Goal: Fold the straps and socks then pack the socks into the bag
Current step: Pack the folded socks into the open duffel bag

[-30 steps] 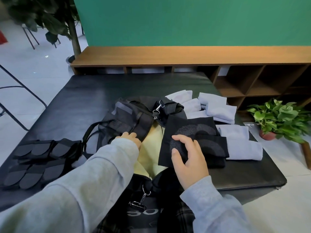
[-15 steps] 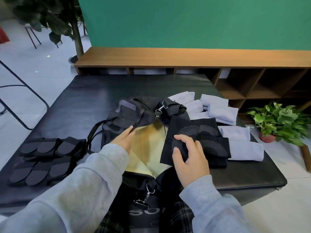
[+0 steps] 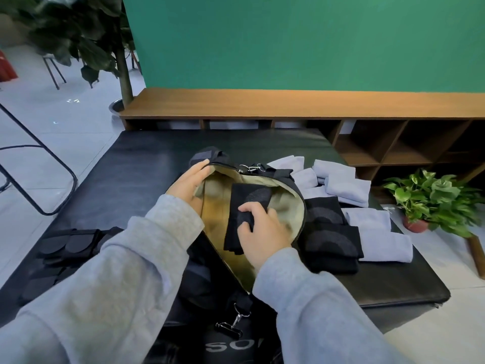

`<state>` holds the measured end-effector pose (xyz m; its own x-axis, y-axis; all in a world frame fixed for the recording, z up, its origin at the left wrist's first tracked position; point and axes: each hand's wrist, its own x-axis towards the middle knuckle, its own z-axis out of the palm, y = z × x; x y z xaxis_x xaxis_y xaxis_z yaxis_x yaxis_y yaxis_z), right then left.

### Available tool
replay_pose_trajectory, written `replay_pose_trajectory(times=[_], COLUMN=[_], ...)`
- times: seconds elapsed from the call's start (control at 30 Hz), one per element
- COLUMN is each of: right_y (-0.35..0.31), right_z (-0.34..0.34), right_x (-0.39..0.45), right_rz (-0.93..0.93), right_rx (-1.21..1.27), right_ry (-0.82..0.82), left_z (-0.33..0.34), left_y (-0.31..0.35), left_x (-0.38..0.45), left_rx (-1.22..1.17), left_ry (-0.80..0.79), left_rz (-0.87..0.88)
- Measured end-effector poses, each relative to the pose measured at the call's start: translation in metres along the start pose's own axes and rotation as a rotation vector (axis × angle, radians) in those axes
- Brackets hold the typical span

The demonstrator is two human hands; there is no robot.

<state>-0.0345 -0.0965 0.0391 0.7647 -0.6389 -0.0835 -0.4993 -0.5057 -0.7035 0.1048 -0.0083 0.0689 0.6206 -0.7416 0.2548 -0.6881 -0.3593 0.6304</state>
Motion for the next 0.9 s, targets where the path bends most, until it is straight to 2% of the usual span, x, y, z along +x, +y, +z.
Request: replay_pose_trajectory(times=[0.17,0.33,0.5,0.7,0.9], right_y=[0.001,0.021,0.023,0.012,0.004], right_z=[0.035,0.061,0.064,0.08,0.107], right_x=[0.026,0.041,0.06,0.086,0.12], right_rz=[-0.039,-0.001,0.023,-0.045,-0.07], right_rx=[0.046,-0.003,0.02,0.208,0.388], right_ry=[-0.13,-0.247,-0.226,-0.091,-0.068], left_z=[-0.005,-0.008,-0.012,-0.004,0.0], left_y=[-0.001,-0.008,-0.028,-0.041,-0.044], left_x=[0.002,-0.004,-0.006,-0.006,-0.007], left_rx=[-0.09,-0.081,-0.137,-0.152,-0.182], left_ry=[-0.039,-0.051,0.021,-0.054,-0.069], left_rz=[-0.024,0.131,0.117,0.174,0.219])
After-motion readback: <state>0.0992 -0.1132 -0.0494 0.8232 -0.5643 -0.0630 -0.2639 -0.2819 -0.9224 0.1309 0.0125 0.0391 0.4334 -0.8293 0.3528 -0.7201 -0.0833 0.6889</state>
